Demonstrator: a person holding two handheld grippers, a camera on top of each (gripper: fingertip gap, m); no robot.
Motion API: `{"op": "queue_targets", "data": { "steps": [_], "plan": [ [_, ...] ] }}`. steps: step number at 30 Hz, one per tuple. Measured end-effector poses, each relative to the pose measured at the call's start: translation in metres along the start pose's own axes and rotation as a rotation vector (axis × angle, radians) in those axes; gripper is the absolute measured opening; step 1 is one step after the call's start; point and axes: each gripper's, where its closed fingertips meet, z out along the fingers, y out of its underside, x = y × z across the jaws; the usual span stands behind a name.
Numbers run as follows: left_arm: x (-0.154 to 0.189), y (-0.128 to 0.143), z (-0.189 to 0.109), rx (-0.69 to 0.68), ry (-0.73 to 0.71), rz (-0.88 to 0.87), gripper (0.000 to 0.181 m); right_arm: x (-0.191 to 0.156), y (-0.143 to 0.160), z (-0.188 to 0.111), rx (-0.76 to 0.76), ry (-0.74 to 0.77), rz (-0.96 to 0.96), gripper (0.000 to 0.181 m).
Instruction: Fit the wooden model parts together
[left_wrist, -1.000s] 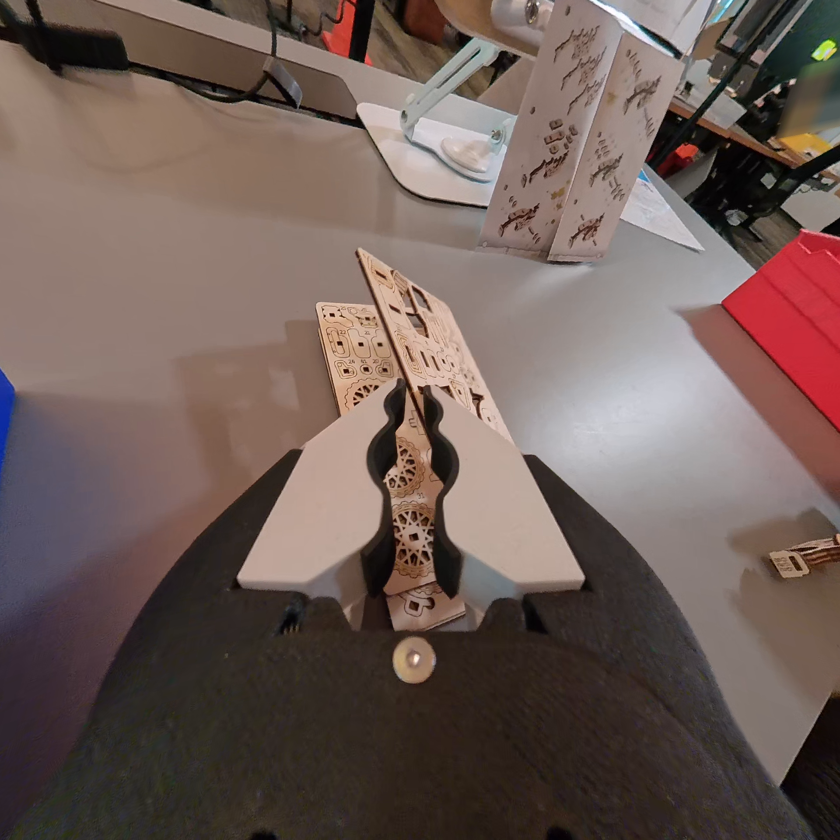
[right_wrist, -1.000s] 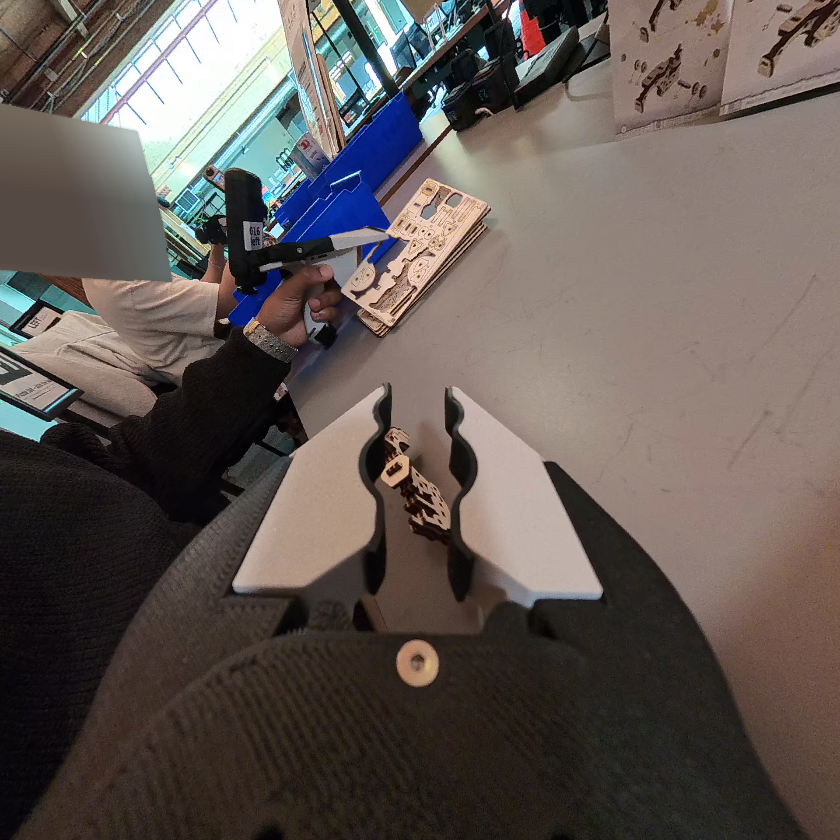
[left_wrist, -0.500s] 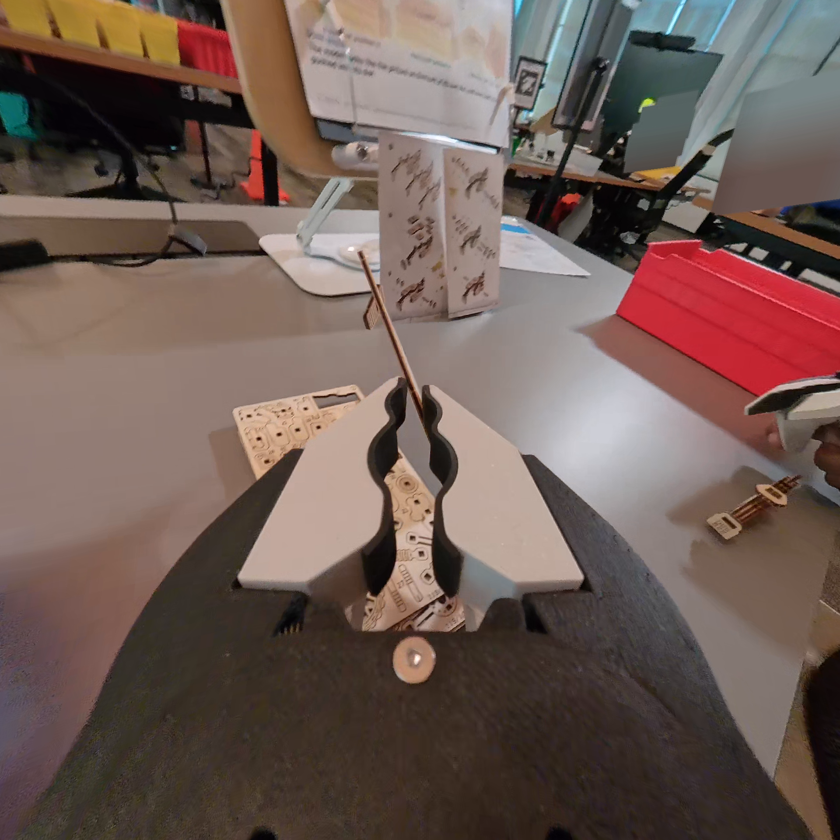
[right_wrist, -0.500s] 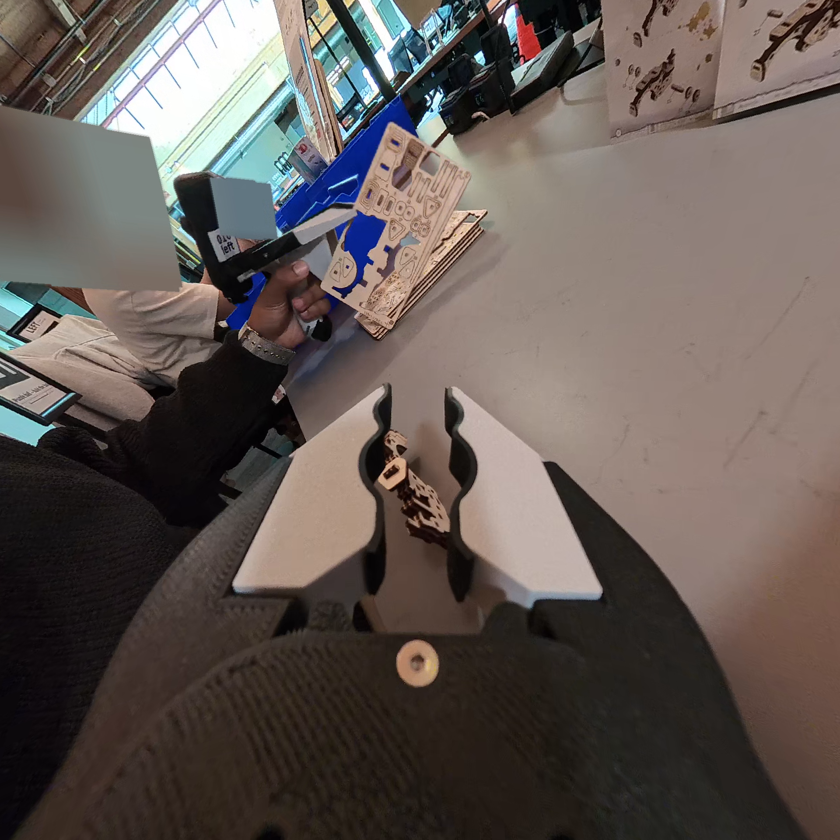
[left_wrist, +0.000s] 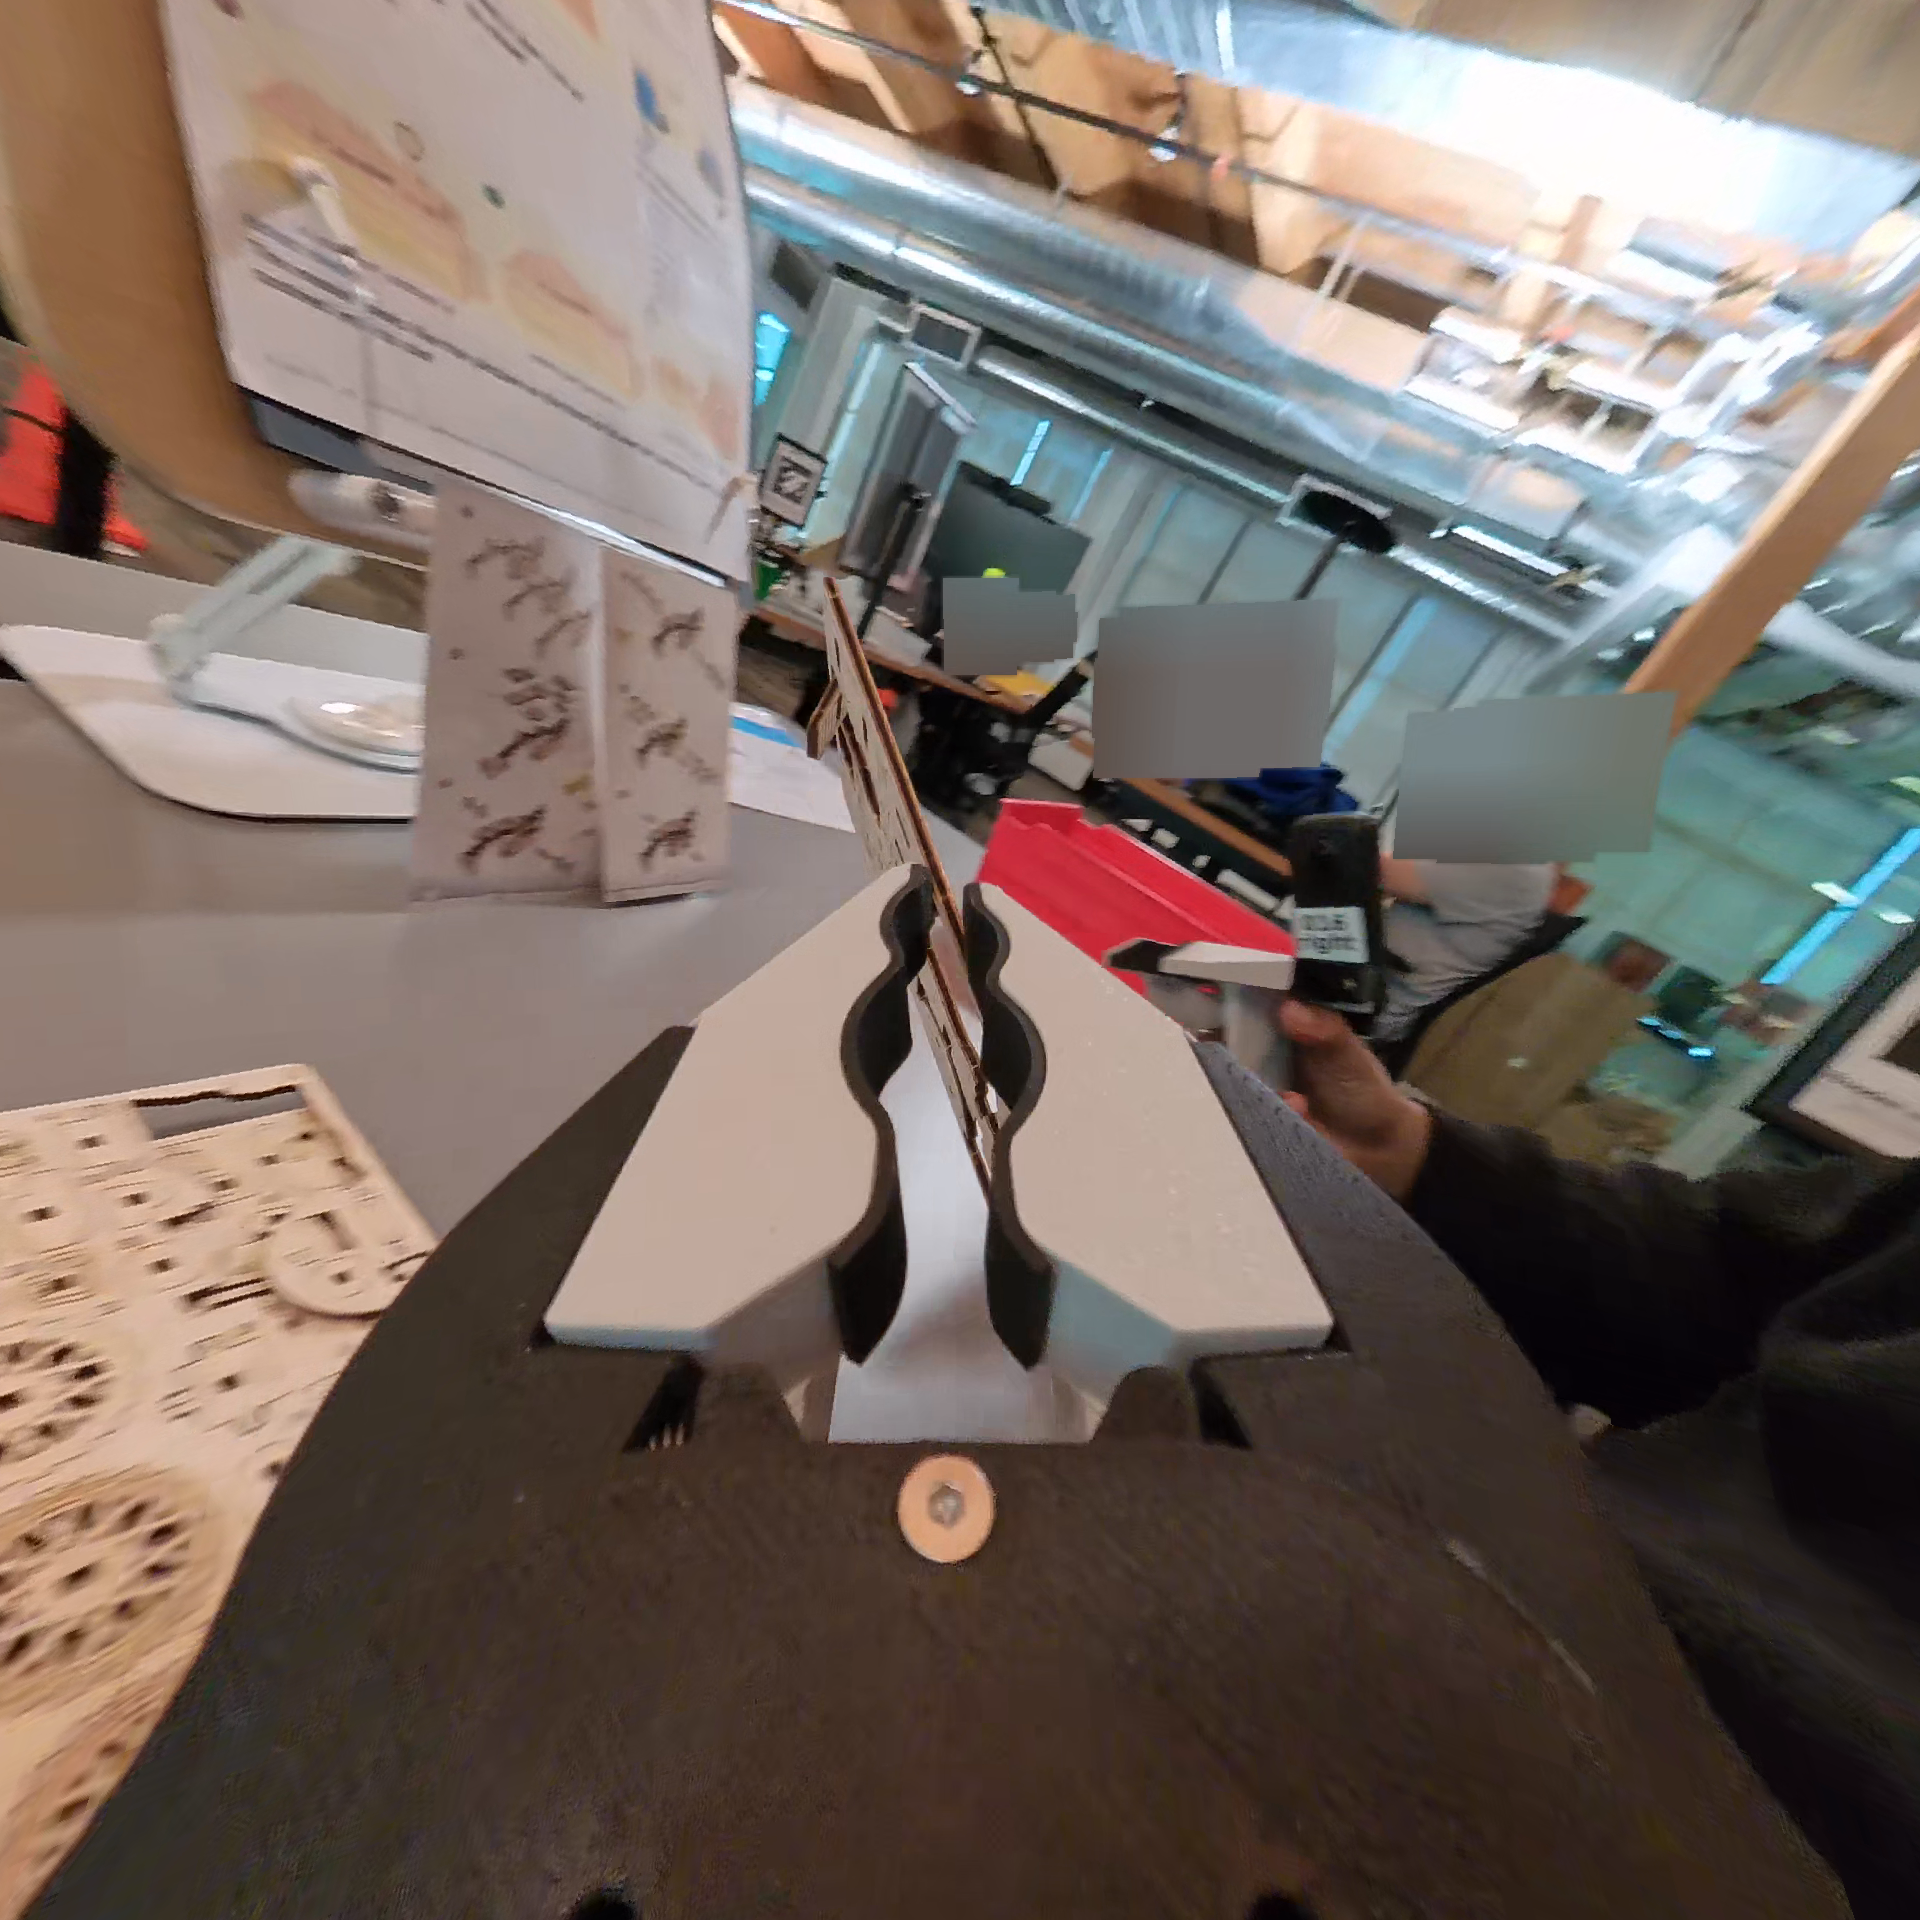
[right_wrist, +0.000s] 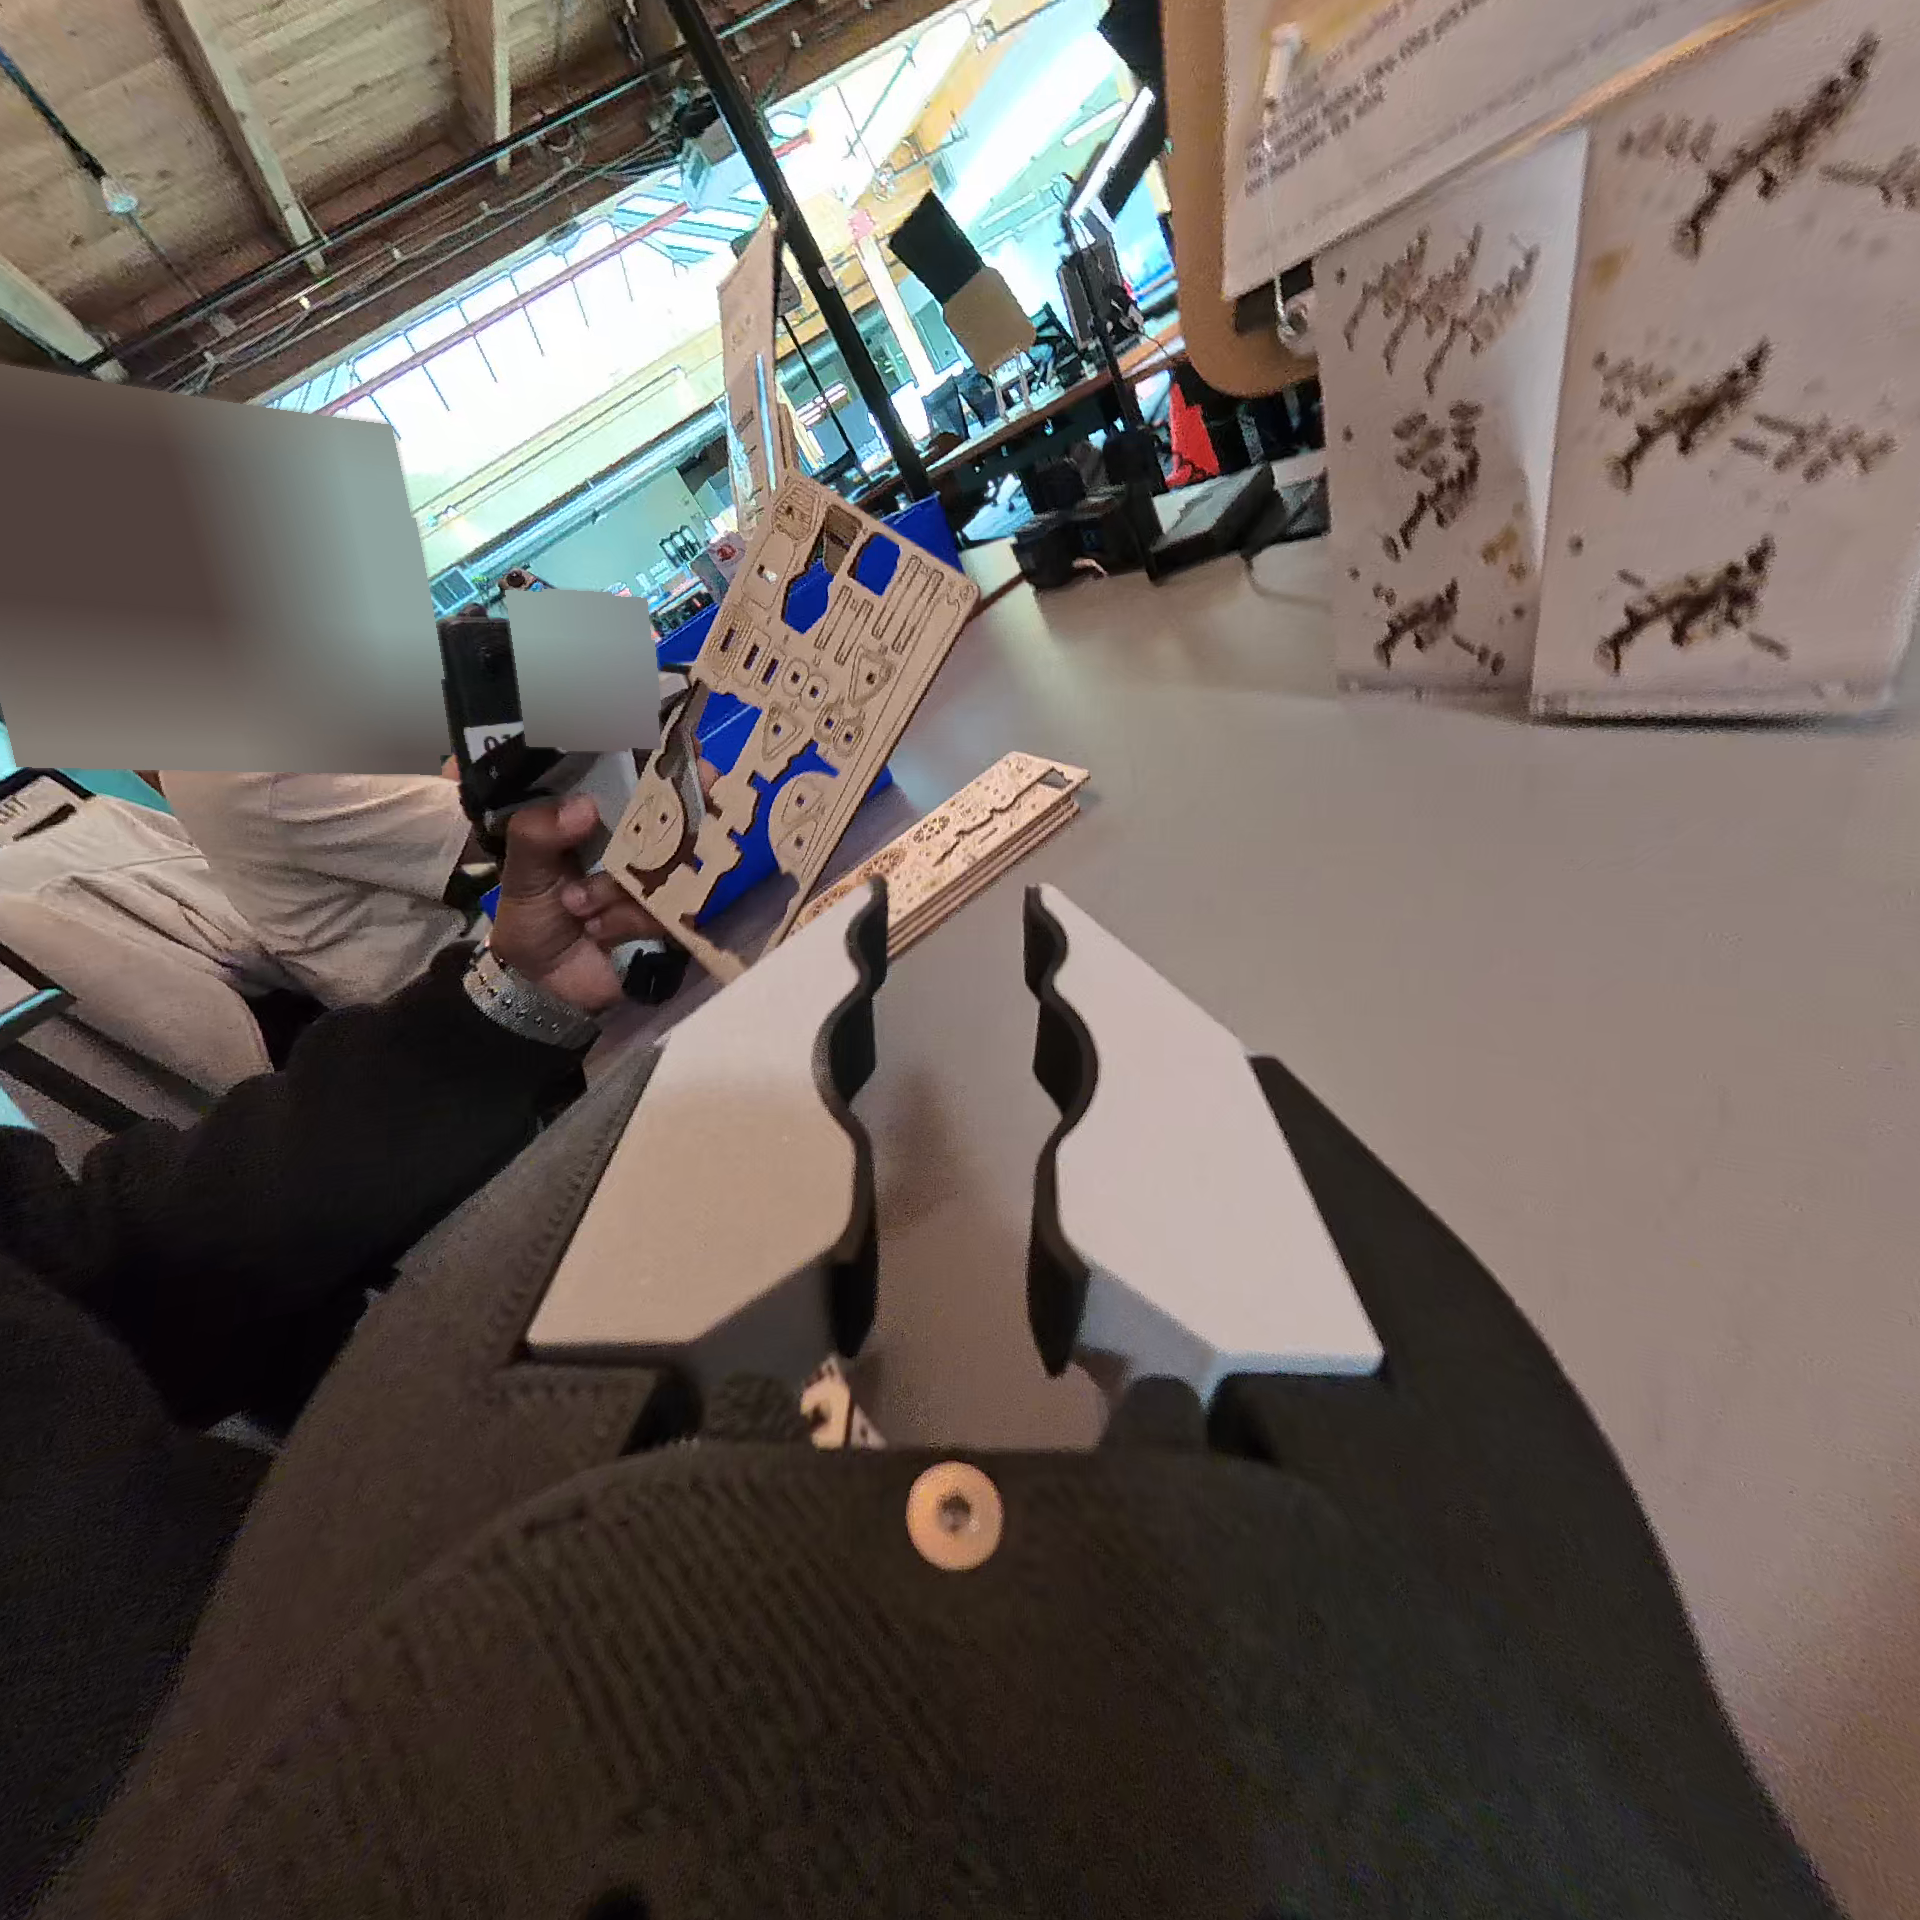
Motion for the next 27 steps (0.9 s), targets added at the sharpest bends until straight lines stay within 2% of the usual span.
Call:
{"op": "queue_targets", "data": {
  "steps": [6,12,17,19,23,27],
  "plan": [
    [0.026,-0.003,0.008,0.054,0.140,-0.105,0.004,-0.021,-0.014,0.048,-0.023,-0.110,-0.023,0.027],
    [0.035,-0.012,0.006,0.123,0.215,-0.197,0.004,-0.049,-0.004,0.087,-0.122,-0.252,0.072,0.034],
    [0.036,-0.004,0.011,0.102,0.229,-0.214,0.005,-0.070,-0.001,0.093,-0.150,-0.392,0.204,0.026],
    [0.033,-0.003,0.011,0.105,0.220,-0.222,0.005,-0.067,-0.005,0.094,-0.138,-0.407,0.251,0.009],
    [0.022,0.007,0.013,0.066,0.153,-0.174,0.004,-0.060,-0.010,0.094,-0.121,-0.433,0.317,0.003],
    [0.015,0.009,0.012,0.049,0.136,-0.172,0.030,-0.053,-0.010,0.095,-0.121,-0.405,0.289,0.001]
  ]
}}
